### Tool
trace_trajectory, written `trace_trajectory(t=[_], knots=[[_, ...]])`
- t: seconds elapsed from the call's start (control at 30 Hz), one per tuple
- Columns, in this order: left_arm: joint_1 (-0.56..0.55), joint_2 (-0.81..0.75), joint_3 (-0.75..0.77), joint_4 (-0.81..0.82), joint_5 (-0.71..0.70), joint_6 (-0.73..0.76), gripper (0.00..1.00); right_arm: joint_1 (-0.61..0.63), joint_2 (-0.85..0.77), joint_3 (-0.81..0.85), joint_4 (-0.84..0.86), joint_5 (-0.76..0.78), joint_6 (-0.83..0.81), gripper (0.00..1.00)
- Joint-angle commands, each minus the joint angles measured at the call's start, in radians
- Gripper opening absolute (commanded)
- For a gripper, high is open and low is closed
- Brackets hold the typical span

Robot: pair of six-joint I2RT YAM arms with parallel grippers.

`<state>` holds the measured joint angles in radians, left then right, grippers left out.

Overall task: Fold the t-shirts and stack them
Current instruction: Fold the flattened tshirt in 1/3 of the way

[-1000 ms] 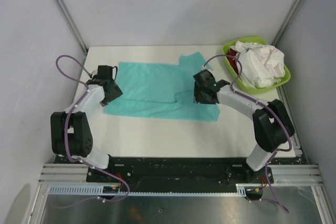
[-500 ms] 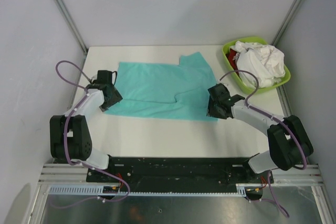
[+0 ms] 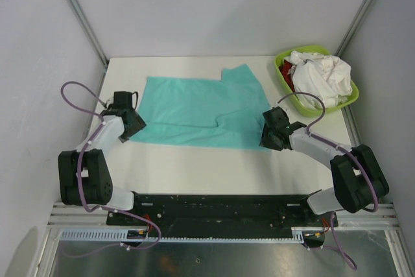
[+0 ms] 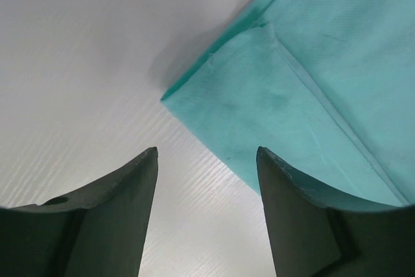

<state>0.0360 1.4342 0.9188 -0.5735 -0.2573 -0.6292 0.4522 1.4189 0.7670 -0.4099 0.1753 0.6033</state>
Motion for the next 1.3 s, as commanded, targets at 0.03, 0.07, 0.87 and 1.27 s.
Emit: trace_trajectory(t=[0.03,0.07,0.87,1.27], knots=[[0.064,-0.062,-0.032,0.013,-0.006,-0.016,0.65,-0.013,0.027,-0.019,0.059,-0.014,0.015,0.38],[0.076,-0.06,-0.036,0.012,-0.008,-0.016,0.64,-0.015,0.03,-0.023,0.062,-0.017,0.014,0.37],[0.13,0.137,-0.014,0.09,0.013,-0.069,0.43,-0.034,0.022,-0.081,0.081,-0.049,-0.011,0.36],[0.13,0.002,-0.04,0.091,0.061,-0.064,0.39,-0.035,0.028,-0.093,0.09,-0.064,-0.014,0.35]])
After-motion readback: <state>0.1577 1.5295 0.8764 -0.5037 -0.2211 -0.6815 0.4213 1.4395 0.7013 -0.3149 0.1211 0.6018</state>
